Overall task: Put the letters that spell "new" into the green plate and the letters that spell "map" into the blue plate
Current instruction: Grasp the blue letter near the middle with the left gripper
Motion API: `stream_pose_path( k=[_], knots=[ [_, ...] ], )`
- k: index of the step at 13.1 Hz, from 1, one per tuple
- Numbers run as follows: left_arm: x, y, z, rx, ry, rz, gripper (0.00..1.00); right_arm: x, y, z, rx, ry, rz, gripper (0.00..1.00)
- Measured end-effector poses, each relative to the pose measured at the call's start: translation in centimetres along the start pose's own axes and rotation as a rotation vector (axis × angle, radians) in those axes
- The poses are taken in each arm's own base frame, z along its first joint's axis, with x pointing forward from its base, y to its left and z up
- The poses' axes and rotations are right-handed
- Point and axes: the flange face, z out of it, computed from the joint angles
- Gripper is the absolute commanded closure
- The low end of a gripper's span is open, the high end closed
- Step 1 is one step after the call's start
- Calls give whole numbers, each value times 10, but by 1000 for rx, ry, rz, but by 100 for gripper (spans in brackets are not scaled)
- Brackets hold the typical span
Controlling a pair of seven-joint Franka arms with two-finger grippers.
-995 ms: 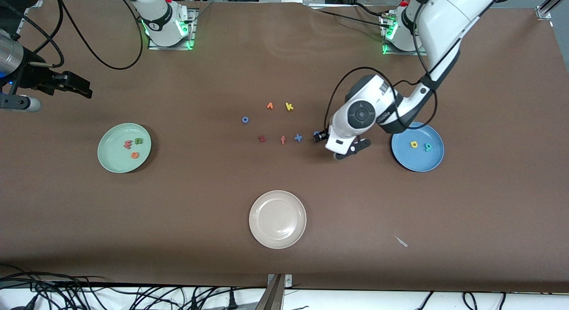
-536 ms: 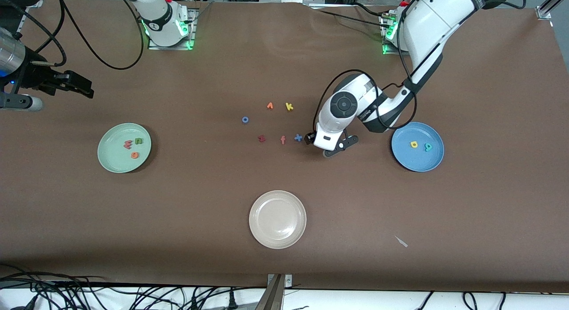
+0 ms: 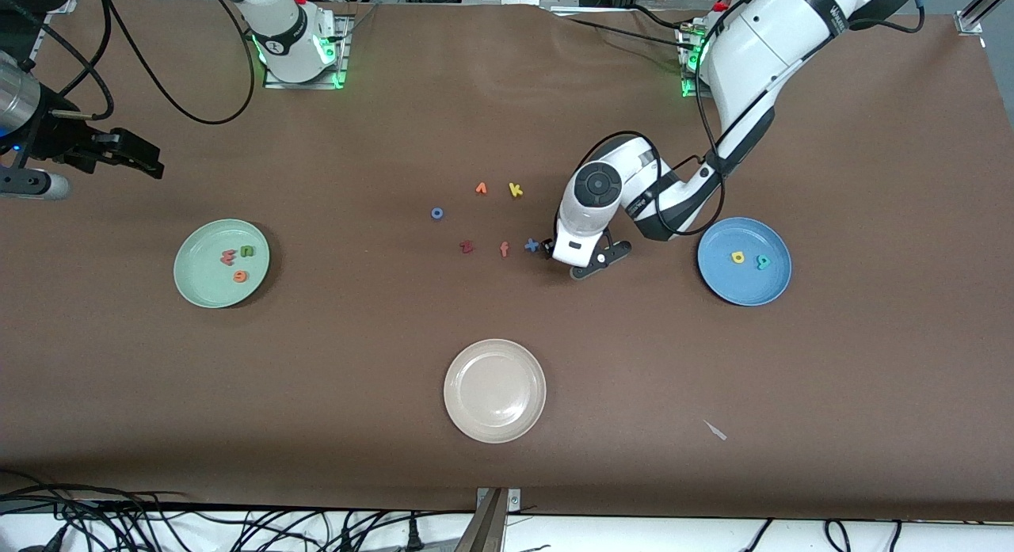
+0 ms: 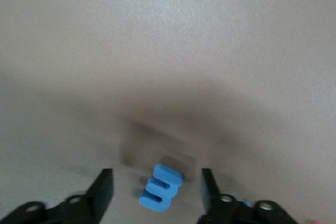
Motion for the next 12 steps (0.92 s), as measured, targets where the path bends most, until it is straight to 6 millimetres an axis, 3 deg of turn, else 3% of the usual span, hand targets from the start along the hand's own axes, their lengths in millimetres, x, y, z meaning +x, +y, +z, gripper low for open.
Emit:
stream_pose_path(
  k=[2,8,12],
  knots=[
    [-3,1,2,2,-2,3,54,2,2,-2,2,16,4,0],
    [-3,0,7,8,-8,1,55,6,3,-8,6,59,7,0],
    [-3,1,6,6,-8,0,71,6,3,-8,6,60,8,0]
  ],
)
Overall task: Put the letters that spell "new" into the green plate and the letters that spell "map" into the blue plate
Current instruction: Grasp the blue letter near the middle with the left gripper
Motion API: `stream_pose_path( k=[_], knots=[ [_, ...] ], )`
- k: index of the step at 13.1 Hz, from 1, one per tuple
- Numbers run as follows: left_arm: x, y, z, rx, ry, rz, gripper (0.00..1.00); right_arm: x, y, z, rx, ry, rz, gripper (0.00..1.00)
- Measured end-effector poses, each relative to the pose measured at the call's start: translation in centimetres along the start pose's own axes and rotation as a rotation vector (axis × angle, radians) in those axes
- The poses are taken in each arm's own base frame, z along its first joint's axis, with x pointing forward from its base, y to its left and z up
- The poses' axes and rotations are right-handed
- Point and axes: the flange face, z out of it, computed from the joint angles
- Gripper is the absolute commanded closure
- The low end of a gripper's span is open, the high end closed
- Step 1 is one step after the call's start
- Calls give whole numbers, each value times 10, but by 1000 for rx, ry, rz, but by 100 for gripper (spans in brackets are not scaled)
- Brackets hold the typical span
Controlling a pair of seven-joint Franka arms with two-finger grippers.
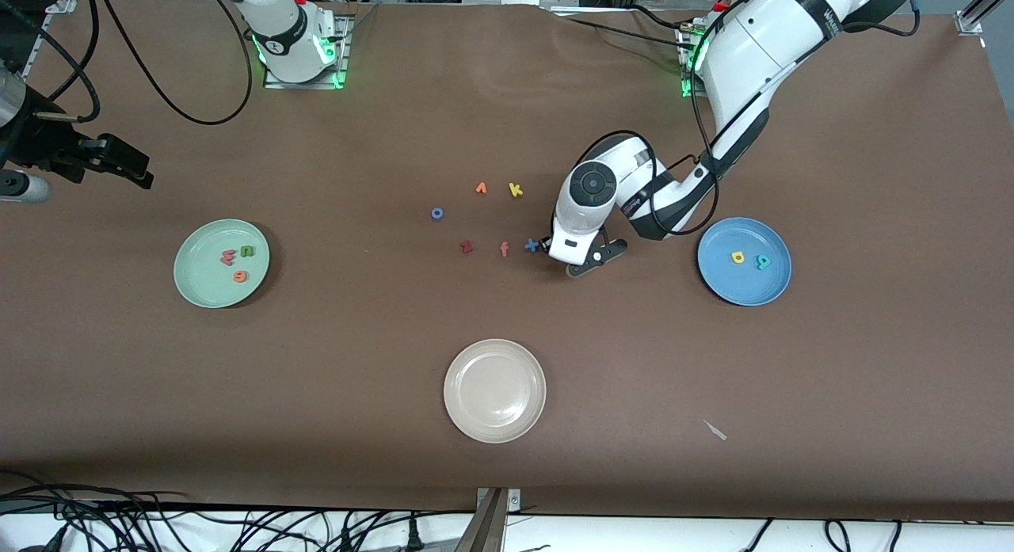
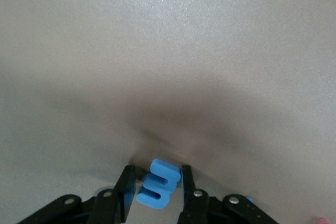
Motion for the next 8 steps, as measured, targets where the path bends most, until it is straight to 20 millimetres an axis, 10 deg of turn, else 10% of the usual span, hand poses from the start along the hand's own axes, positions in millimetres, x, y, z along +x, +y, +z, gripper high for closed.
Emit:
stream_pose_path(
  k=[3,8],
  knots=[
    [0,1,-1,-2,0,1,89,0,0,0,0,0,1,0],
    [18,-3,-12,2,8,-12,91,0,1,0,0,0,2,0]
  ],
)
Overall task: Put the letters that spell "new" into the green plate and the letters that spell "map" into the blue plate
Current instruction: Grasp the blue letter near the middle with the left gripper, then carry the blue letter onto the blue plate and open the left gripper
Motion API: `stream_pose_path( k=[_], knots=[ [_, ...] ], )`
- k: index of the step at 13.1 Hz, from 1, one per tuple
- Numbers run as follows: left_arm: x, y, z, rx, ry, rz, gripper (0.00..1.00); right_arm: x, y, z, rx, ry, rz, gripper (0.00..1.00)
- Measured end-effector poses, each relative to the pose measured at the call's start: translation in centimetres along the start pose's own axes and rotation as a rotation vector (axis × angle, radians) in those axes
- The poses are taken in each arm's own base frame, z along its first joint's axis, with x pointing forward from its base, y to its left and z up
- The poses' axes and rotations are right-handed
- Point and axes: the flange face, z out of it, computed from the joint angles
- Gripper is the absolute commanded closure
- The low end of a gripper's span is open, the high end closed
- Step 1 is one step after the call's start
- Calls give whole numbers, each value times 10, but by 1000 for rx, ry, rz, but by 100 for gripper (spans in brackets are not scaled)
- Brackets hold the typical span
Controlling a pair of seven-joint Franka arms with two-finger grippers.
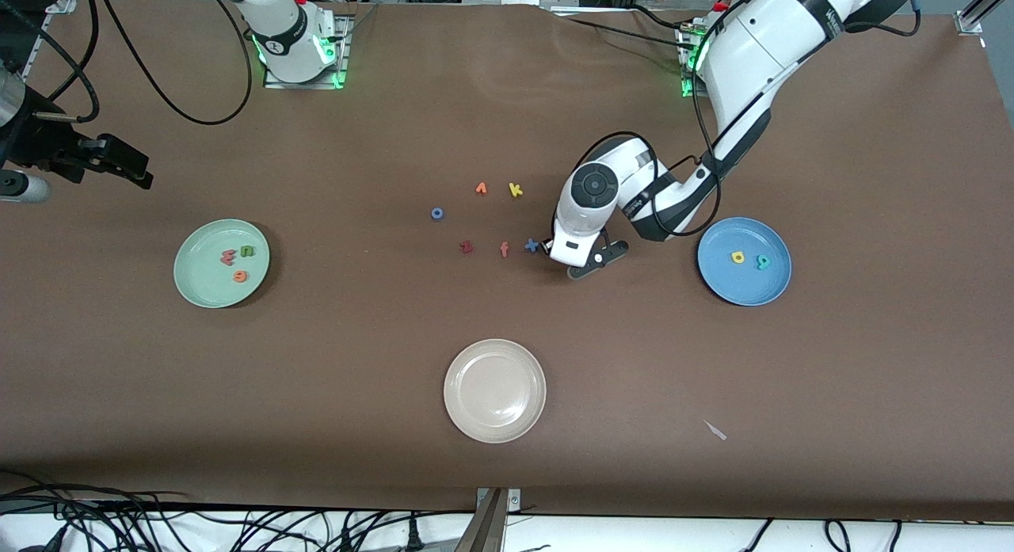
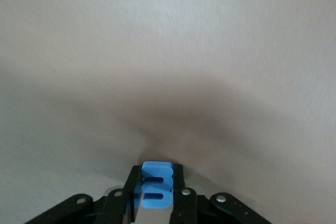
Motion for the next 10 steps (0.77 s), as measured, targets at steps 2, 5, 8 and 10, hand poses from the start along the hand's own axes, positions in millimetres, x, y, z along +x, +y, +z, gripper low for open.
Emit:
stream_pose_path(
  k=[2,5,8,10],
  knots=[
    [29,-15,-28,32,-17,17,92,0,0,0,0,0,1,0],
    [88,-73,-68,120,-102,91,94,0,0,0,0,1,1,0],
    [154,-137,-71,129,-154,159,94,0,0,0,0,1,1,0],
    [185,-176,-65,134,-165,214,94,0,0,0,0,1,1,0]
  ],
)
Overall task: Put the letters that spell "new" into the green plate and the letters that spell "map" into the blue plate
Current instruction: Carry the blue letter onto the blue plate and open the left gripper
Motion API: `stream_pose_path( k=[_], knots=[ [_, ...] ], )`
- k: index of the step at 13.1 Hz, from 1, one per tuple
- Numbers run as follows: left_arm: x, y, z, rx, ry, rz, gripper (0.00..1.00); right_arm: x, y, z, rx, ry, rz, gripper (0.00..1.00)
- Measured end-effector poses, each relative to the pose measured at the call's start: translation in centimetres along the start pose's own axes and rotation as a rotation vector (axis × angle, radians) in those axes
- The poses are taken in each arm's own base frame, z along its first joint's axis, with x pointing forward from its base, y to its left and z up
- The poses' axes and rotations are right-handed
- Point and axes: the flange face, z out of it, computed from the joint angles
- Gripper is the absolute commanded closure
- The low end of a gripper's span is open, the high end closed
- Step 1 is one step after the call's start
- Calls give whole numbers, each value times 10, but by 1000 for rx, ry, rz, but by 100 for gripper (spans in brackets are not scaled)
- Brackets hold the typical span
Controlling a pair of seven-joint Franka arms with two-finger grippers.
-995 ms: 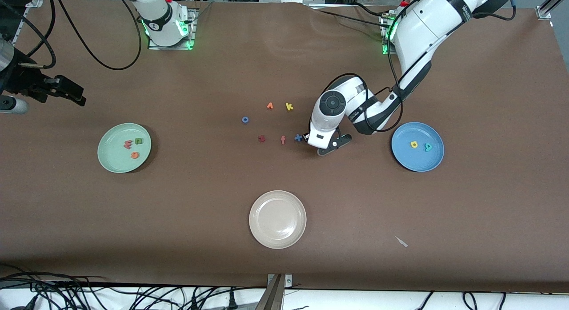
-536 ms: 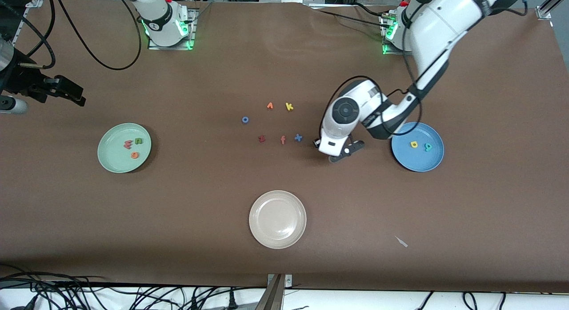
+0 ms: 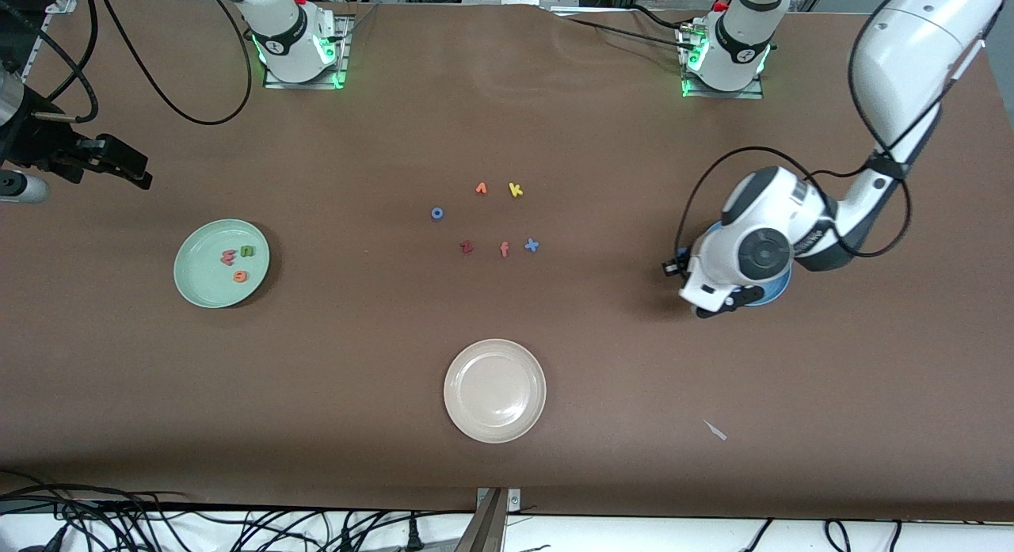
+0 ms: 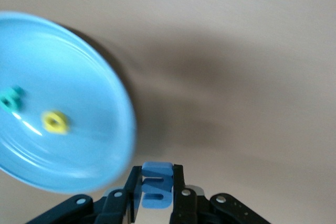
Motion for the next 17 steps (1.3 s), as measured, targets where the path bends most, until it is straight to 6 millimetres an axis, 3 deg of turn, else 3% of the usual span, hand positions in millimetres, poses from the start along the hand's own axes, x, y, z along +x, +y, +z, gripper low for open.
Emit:
stream_pose_path(
  k=[3,5,8,10,12,17],
  knots=[
    [22,-60,17,43,-5,67,91,0,0,0,0,0,0,0],
    [25,-79,28,42,-29,81,84,0,0,0,0,0,0,0],
    [20,-71,35,38,-43,100,78,0,0,0,0,0,0,0],
    [18,-64,36,38,-43,111,47,0,-1,0,0,0,-1,0],
    [18,-64,35,36,-42,110,1,0,-1,0,0,0,-1,0],
    [35,-71,13,11,2,82,0,0,-1,0,0,0,-1,0]
  ],
)
